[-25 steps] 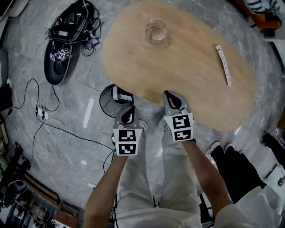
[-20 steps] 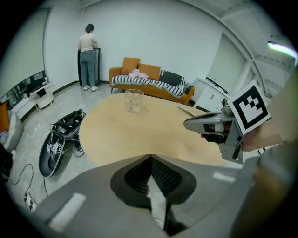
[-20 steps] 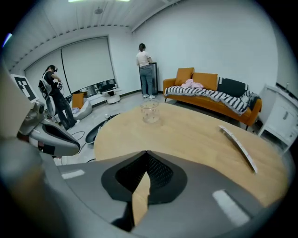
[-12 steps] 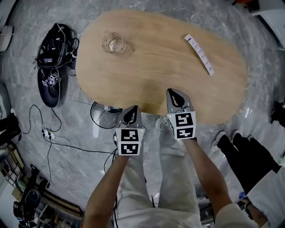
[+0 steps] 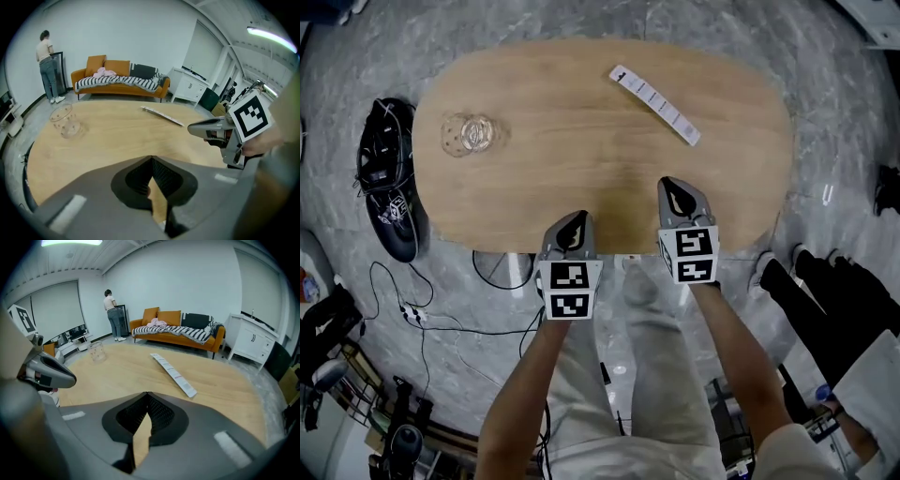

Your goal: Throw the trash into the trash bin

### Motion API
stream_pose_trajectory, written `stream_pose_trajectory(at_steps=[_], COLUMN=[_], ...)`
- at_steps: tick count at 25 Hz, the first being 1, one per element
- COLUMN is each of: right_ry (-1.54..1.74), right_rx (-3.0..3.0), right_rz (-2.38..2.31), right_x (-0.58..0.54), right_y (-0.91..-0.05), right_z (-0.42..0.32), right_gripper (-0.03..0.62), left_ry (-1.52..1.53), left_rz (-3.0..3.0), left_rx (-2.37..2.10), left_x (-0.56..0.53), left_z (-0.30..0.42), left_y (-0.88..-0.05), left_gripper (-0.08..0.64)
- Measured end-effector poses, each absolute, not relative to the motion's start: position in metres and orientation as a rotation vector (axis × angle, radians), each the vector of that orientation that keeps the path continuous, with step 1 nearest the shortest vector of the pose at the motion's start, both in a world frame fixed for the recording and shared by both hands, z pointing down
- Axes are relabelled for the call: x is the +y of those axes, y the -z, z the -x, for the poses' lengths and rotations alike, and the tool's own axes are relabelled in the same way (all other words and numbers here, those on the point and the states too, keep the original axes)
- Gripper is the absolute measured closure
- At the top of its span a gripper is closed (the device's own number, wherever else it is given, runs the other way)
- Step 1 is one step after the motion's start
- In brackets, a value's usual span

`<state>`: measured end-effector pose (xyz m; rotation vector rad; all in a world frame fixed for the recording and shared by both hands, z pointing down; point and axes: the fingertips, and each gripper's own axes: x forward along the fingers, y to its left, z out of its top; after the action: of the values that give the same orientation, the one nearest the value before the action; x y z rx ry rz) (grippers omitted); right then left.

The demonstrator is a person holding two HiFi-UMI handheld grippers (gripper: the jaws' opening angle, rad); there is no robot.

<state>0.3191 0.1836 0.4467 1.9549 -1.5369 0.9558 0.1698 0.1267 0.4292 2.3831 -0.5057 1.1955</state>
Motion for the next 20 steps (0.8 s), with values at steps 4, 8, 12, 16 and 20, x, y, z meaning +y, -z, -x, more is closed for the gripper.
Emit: stream_pose_trajectory(at_steps=[4,8,12,16,20], right_ry=[-0.955,-0.958,-0.952,-0.956,-0.939], right_rx=[-1.494,-1.471,-1.472,-1.503,-1.534], right_rz=[-1.977,-1.973,-1.944,-1.888,-1.814], right_x=[0.191,0.193,0.186,0.177,0.169], right_y=[-0.449,-0.457,-0.469,-0.478,-0.49], right_z=[-0.36,-0.394,-0.416,-0.427,-0.431], right_gripper=[0.521,0.468,0.429,0.374,0.337], left_ry=[-1.206,-1.225,-1.244,-1.258,-1.268], left_rz=[-2.384,-2.371,-2.361,-2.349,-2.345], left_rx=[-0.478,-0.461,-0.45,-0.437,-0.422], left_x=[0.132,0.14,0.143,0.146,0.145], left_z=[-0.203,-0.228,-0.245,-0.261,-0.275], left_y=[-0.428,-0.432,-0.439,-0.443,-0.447], left_gripper=[0.56,0.56,0.56,0.56,0.56])
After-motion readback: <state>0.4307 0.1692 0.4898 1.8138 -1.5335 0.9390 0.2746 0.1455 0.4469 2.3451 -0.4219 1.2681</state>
